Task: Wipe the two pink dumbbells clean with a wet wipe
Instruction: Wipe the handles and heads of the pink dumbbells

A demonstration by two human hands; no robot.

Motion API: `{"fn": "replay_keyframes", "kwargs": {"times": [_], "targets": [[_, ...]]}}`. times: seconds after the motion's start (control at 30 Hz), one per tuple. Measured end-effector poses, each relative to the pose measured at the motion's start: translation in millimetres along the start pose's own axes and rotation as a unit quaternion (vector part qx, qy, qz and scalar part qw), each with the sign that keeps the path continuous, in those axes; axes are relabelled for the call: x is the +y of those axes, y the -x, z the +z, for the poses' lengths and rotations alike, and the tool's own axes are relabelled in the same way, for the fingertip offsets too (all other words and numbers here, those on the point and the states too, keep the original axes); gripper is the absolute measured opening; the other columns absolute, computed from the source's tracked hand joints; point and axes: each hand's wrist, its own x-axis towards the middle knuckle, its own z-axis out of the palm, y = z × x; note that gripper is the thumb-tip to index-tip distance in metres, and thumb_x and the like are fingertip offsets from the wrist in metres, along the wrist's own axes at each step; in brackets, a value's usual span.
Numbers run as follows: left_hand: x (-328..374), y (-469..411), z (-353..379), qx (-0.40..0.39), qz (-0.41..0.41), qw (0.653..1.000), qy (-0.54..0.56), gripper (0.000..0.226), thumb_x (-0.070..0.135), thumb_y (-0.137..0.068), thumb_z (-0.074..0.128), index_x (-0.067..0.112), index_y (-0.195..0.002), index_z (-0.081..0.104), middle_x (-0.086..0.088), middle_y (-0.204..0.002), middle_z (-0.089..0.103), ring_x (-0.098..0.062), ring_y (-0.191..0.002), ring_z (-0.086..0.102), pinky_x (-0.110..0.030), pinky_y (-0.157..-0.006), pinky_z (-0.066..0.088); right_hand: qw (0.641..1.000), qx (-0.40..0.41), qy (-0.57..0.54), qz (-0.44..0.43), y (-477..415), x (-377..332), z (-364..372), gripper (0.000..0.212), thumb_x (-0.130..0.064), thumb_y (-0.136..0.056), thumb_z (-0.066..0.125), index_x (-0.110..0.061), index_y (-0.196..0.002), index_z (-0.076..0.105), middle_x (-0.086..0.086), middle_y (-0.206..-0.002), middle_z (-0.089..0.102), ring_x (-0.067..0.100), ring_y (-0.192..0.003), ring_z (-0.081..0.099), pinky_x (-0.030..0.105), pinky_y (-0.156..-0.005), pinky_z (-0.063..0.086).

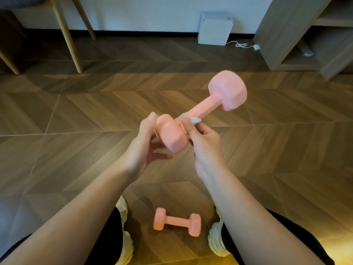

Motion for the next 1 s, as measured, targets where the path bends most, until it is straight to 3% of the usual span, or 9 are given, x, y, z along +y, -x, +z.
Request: {"fn": "replay_keyframes", "kwargs": {"times": [0.07, 0.2, 0.3, 0.37, 0.43, 0.57, 0.8, 0.9, 1.0], "targets": [[0.7, 0.1, 2.3, -0.051, -0.092, 0.991, 0.077, 0.071, 0.075, -0.085, 0.037, 0.023, -0.121, 0.068, -0.017, -0.104, 0.066, -0.027, -0.082, 0.066, -0.039, -0.069, 0.055, 1.0, -0.006, 0.01, -0.019, 0.4, 0.2, -0.1, 0.005, -0.02, -0.087, 0.074, -0.019, -0.092, 0.075, -0.007, -0.087, 0.077, -0.002, -0.079, 0.069, 0.008, -0.066, 0.049], [-9.7, -5.2, 4.6, -0.035, -0.038, 0.995, 0.086, 0.072, 0.064, -0.087, 0.045, 0.017, -0.142, 0.046, -0.022, -0.104, 0.059, -0.022, -0.067, 0.057, -0.033, -0.06, 0.049, 0.999, -0.026, 0.016, -0.017, 2.0, 2.1, 1.9, 0.007, -0.018, -0.09, 0.071, -0.017, -0.096, 0.074, -0.005, -0.088, 0.077, 0.003, -0.08, 0.069, 0.015, -0.065, 0.052], [-13.3, -7.7, 2.4, 0.011, 0.047, 0.999, -0.017, 0.079, 0.066, -0.078, 0.056, 0.023, -0.14, 0.033, -0.025, -0.133, 0.048, -0.022, -0.079, 0.059, -0.031, -0.06, 0.048, 0.999, -0.038, -0.006, 0.016, 0.3, 3.7, 2.0, 0.008, -0.019, -0.093, 0.066, -0.018, -0.096, 0.073, 0.002, -0.102, 0.076, 0.016, -0.1, 0.07, 0.029, -0.089, 0.056], [-17.1, -3.7, 2.8, 0.033, 0.109, 0.989, -0.099, 0.068, 0.073, -0.076, 0.058, 0.034, -0.125, 0.031, -0.018, -0.137, 0.044, -0.019, -0.089, 0.062, -0.026, -0.06, 0.05, 0.999, -0.033, -0.013, 0.033, 2.1, 4.0, 2.5, 0.007, -0.023, -0.091, 0.066, -0.023, -0.092, 0.074, -0.001, -0.102, 0.077, 0.016, -0.108, 0.068, 0.038, -0.105, 0.048], [-18.5, -1.1, 3.8, 0.031, 0.134, 0.982, -0.126, 0.068, 0.077, -0.075, 0.058, 0.035, -0.122, 0.031, -0.015, -0.136, 0.045, -0.018, -0.088, 0.063, -0.025, -0.06, 0.051, 0.999, -0.026, -0.021, 0.034, 3.2, 3.5, 2.2, 0.009, -0.028, -0.084, 0.07, -0.023, -0.09, 0.074, -0.003, -0.099, 0.077, 0.015, -0.107, 0.068, 0.038, -0.106, 0.047], [-6.5, -1.3, 7.1, -0.021, 0.026, 0.999, 0.014, 0.079, 0.063, -0.079, 0.057, 0.017, -0.139, 0.035, -0.027, -0.121, 0.054, -0.022, -0.067, 0.06, -0.032, -0.057, 0.051, 0.995, -0.062, -0.081, 0.018, 2.6, -2.1, -2.4, 0.038, -0.034, -0.066, 0.073, -0.014, -0.098, 0.073, 0.003, -0.1, 0.077, 0.014, -0.09, 0.071, 0.027, -0.072, 0.058], [16.5, 6.8, 4.1, -0.122, -0.154, 0.971, 0.139, 0.079, 0.063, -0.088, 0.038, 0.002, -0.137, 0.05, -0.021, -0.093, 0.059, -0.026, -0.063, 0.057, -0.034, -0.062, 0.056, 0.989, -0.061, -0.137, 0.012, -9.2, -13.2, -10.9, 0.018, -0.028, -0.07, 0.073, -0.017, -0.083, 0.079, 0.004, -0.104, 0.076, 0.014, -0.102, 0.069, 0.036, -0.106, 0.043], [18.6, 8.0, -0.7, -0.12, -0.176, 0.968, 0.136, 0.083, 0.062, -0.085, 0.04, -0.001, -0.138, 0.048, -0.022, -0.093, 0.055, -0.027, -0.062, 0.057, -0.035, -0.06, 0.056, 0.988, -0.043, -0.148, -0.011, -14.4, -21.9, -17.5, 0.011, -0.029, -0.072, 0.071, -0.022, -0.072, 0.08, 0.002, -0.104, 0.075, 0.014, -0.104, 0.069, 0.036, -0.105, 0.044], [16.1, 9.5, -2.6, -0.12, -0.16, 0.972, 0.121, 0.078, 0.062, -0.09, 0.045, 0.0, -0.137, 0.048, -0.023, -0.094, 0.056, -0.026, -0.063, 0.059, -0.035, -0.063, 0.057, 0.987, -0.031, -0.154, -0.015, -16.6, -25.8, -20.0, 0.021, -0.037, -0.07, 0.072, -0.023, -0.084, 0.077, 0.003, -0.112, 0.074, 0.015, -0.106, 0.069, 0.034, -0.096, 0.048]]}}
